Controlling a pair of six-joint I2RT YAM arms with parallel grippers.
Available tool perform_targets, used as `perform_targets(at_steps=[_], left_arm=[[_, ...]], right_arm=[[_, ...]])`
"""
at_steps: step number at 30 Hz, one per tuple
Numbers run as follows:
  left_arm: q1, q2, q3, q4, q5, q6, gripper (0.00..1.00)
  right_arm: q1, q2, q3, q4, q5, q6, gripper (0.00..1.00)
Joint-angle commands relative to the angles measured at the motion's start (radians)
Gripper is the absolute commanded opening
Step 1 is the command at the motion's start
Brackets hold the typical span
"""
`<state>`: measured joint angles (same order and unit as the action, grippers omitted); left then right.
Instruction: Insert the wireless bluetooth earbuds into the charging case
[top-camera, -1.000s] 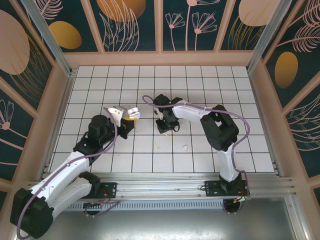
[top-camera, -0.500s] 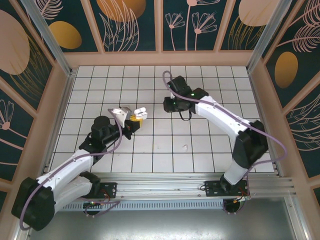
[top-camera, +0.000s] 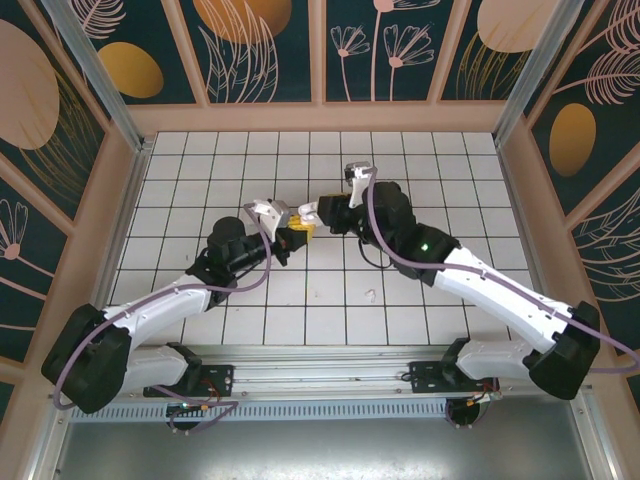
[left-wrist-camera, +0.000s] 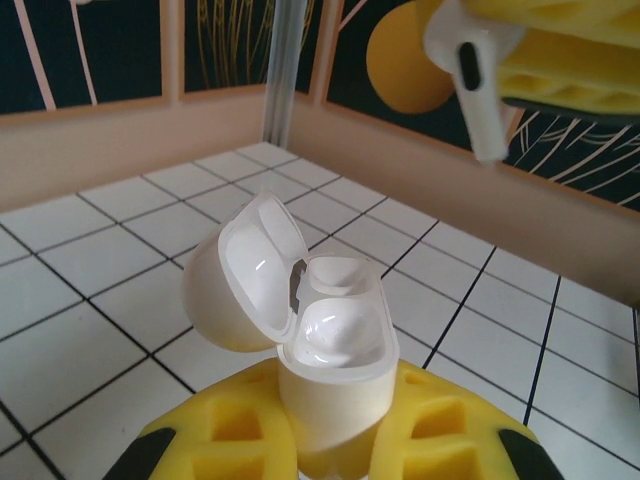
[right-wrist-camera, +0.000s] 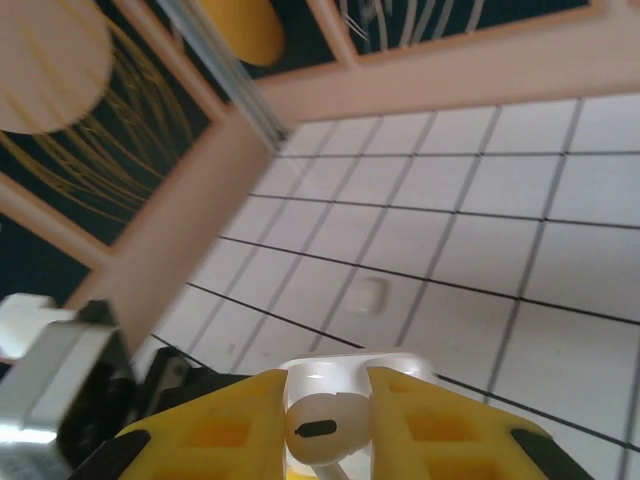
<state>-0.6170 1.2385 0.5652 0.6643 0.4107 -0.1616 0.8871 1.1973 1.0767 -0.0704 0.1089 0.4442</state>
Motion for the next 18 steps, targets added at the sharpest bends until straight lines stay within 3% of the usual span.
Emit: perform_targets(at_steps=[1,5,18], left_arm=[[-0.015,0.003,0.025,0.108,-0.018,-0.009,0.00],[-0.029,-0.019,0.009,0.127,-0.052,-0.024,0.00],[-0.034,-0.053,-0.018,0.127,-0.111,-0.019,0.00]], right_arm=[[0.019,-0.033,-0.082,0.252,0.034,0.015,0.24],[0.028,-0.038,-0.150,0.381,0.035,0.053,0.24],[0.030,0.041,-0.182,0.512,0.009,0.164,0.24]])
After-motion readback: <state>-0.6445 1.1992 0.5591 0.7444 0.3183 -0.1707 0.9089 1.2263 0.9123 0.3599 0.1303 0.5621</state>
